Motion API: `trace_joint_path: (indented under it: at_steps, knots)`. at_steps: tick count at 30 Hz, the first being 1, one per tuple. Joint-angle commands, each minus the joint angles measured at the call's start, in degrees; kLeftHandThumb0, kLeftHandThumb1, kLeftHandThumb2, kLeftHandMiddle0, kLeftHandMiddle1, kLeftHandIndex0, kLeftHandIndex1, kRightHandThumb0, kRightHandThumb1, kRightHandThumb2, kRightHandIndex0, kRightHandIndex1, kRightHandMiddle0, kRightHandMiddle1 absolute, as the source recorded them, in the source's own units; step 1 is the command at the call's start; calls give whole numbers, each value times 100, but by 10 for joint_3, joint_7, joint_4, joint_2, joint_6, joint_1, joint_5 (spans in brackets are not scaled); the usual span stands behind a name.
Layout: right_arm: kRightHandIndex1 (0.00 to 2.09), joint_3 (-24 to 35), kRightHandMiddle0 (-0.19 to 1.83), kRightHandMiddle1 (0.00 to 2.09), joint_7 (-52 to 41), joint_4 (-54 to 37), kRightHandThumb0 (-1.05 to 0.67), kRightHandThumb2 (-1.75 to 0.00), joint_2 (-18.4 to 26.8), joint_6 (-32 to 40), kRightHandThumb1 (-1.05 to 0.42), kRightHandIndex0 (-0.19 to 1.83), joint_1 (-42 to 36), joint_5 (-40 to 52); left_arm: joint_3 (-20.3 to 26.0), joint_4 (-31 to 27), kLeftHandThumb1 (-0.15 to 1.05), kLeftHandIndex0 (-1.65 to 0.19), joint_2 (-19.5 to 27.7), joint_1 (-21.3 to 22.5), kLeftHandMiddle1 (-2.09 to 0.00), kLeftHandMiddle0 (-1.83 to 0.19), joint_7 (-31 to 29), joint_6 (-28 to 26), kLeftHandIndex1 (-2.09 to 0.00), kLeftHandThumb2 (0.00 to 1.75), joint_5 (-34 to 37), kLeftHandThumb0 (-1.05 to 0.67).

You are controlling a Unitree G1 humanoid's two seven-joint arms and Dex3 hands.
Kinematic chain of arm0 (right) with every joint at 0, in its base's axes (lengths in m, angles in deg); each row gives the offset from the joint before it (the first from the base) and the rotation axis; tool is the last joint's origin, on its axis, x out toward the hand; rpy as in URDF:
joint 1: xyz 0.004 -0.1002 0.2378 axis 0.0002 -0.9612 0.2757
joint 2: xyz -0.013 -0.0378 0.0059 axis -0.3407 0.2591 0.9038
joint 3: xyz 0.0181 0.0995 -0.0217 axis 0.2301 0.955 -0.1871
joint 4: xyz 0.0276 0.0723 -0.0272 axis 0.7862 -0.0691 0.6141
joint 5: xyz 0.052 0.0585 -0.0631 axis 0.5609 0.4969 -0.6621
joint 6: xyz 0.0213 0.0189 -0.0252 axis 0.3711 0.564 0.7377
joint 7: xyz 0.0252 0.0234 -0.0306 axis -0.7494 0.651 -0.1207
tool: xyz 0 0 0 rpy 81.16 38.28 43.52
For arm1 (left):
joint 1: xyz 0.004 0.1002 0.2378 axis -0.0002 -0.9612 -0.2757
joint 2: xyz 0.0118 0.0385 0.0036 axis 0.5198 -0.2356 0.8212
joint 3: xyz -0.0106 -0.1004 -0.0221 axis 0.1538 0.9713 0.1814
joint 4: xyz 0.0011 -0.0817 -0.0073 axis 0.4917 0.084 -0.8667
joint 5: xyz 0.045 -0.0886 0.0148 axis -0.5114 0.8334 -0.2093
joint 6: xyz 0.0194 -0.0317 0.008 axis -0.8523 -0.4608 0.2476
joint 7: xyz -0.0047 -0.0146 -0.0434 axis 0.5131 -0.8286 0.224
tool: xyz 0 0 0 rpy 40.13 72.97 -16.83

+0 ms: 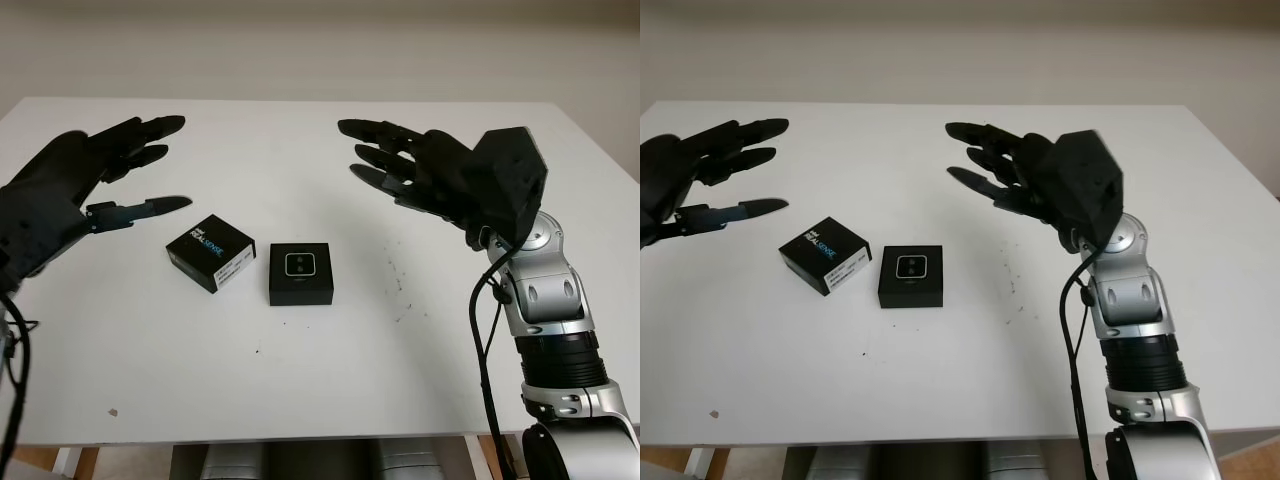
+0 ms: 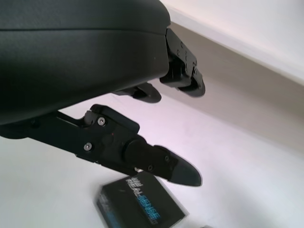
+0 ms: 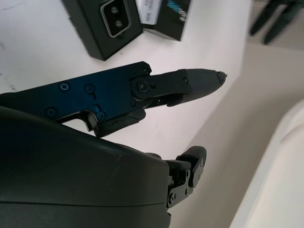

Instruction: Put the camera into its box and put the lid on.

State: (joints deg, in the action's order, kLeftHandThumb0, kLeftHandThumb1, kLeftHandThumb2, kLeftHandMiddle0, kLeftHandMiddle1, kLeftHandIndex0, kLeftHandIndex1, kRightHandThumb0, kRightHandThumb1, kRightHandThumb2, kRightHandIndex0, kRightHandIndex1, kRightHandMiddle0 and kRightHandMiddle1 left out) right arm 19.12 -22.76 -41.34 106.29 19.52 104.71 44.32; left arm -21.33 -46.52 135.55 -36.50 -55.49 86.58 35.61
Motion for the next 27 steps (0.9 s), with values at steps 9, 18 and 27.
trace_joint_path:
  at_steps: [9,18,27]
  knots:
    - [3,45,-3,27,4,40,-72,-5,21,-7,-93,7,23,74,-107,50,82,-16,72,88,-1,-11,-94,102,-12,4,-115,-57]
    - [3,42,1,13,12,44,-74,-5,37,-17,-92,3,20,76,-170,143,79,-9,63,147,-3,-8,-74,224,-5,5,-205,-61]
    - [4,35,4,10,27,35,-73,-6,37,-5,-92,3,14,74,-218,203,80,-6,44,186,-5,-7,-24,296,-5,6,-278,-62]
